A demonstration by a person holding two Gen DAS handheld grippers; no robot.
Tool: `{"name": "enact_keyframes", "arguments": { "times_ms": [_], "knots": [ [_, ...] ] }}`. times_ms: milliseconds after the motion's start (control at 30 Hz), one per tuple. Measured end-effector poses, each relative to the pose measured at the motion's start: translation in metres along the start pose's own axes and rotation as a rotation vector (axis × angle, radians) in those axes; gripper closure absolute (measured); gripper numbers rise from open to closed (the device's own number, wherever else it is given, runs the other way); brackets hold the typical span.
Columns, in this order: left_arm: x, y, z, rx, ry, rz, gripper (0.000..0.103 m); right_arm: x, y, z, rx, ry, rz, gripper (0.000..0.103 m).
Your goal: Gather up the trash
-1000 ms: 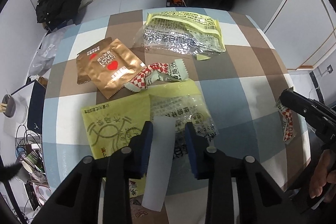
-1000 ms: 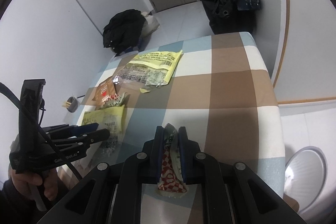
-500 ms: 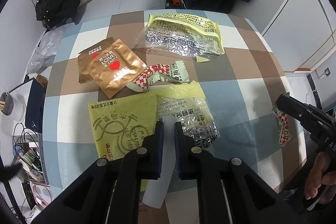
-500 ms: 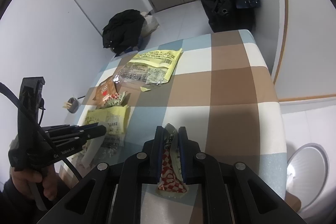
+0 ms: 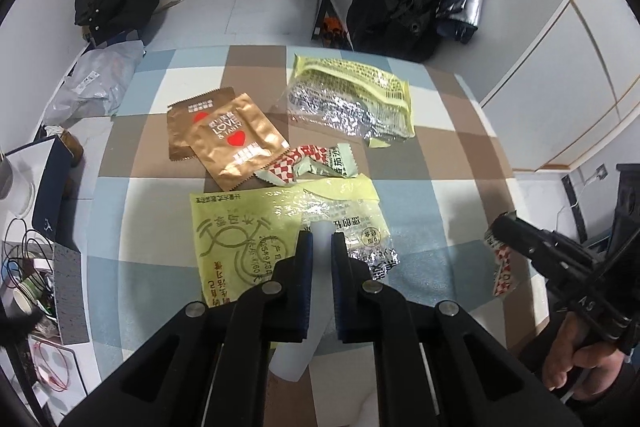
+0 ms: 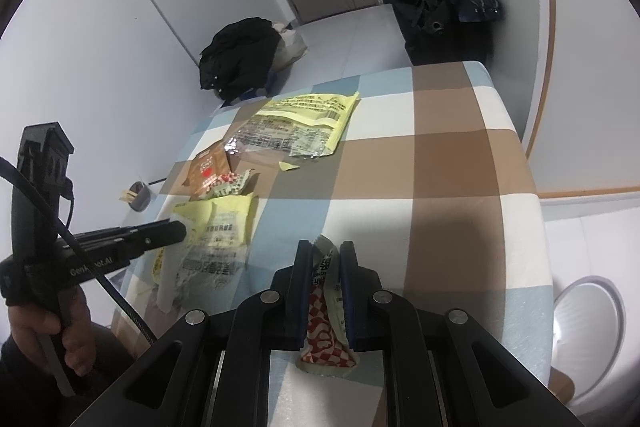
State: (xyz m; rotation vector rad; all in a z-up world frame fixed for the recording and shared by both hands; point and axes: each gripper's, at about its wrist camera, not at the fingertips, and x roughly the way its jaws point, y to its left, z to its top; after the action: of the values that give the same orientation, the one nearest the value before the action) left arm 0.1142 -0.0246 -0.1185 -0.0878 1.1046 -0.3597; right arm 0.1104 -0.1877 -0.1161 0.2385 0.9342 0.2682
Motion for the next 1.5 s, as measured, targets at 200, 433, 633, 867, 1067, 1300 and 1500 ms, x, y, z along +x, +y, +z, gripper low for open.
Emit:
{"name": "enact_keyframes", "arguments": {
  "times_ms": [200,433,633,867,1067,1300,1500],
  "knots": [
    [-0.011,0.009,0.000,-0.031,-0.030,-0.032,0.098,-0.004,0.012,-0.001,-0.023,-0.016,0.012,0.090],
    [-0.025,0.014,-0.002,-0.046,-0.070,-0.061,0.098,-0.008,0.025,-0.002,-0.050,-0.028,0.018,0.090],
    [-0.037,0.016,-0.004,-0.055,-0.105,-0.084,0.098,-0.017,0.037,-0.002,-0.066,-0.045,0.021,0.090],
    [-0.058,0.011,-0.005,-0.026,-0.149,-0.085,0.098,-0.037,0.047,0.004,-0.087,-0.083,0.026,0.090],
    [-0.079,0.002,-0.002,-0.004,-0.194,-0.098,0.098,-0.059,0.052,0.013,-0.095,-0.129,0.037,0.090],
    [-0.101,-0.016,0.007,0.033,-0.250,-0.110,0.098,-0.084,0.048,0.027,-0.107,-0.175,0.016,0.090],
    [-0.115,-0.044,0.015,0.070,-0.273,-0.140,0.098,-0.117,0.030,0.042,-0.095,-0.237,0.010,0.090]
  ]
}}
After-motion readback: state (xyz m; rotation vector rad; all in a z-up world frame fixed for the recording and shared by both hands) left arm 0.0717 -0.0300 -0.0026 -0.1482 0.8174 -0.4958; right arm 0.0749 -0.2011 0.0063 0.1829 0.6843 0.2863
